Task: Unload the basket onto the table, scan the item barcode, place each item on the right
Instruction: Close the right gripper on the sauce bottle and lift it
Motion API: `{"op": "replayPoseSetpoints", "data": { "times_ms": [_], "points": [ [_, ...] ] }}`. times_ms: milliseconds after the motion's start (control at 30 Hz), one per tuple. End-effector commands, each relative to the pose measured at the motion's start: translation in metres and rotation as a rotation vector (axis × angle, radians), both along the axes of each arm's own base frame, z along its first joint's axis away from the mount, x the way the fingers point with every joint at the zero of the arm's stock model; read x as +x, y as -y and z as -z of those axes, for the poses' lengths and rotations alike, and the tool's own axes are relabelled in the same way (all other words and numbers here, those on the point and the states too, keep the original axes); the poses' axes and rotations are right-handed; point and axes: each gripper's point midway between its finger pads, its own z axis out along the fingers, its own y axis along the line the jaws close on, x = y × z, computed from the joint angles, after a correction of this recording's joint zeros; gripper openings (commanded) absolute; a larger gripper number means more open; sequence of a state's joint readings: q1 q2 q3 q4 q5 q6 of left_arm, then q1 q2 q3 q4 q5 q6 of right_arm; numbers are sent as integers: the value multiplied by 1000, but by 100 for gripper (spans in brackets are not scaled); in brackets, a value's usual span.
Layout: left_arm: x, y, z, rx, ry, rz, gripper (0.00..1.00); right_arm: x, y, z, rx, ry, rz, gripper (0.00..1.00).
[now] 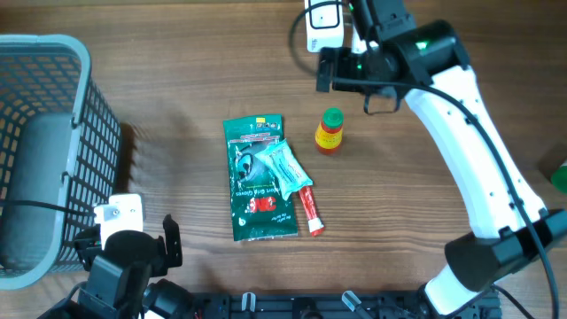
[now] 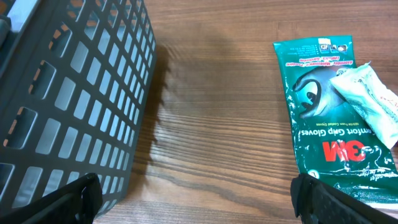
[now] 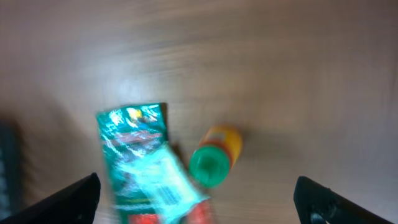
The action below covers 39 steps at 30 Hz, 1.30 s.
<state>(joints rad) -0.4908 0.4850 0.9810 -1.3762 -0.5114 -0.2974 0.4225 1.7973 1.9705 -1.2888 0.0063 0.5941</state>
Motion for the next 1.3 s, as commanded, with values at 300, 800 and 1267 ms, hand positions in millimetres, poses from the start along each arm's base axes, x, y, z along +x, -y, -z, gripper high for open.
{"op": "replayPoseSetpoints", "data": {
  "times_ms": [300, 800, 1267],
  "points": [
    [0, -1, -2, -3, 9, -3, 100, -27, 3, 78, 250, -362, 950, 92],
    [0, -1, -2, -3, 9, -3, 100, -16, -17, 134, 192, -433, 723, 55],
    [0, -1, -2, -3, 9, -3, 100, -44, 21, 112, -55, -399, -377, 36]
  ]
}}
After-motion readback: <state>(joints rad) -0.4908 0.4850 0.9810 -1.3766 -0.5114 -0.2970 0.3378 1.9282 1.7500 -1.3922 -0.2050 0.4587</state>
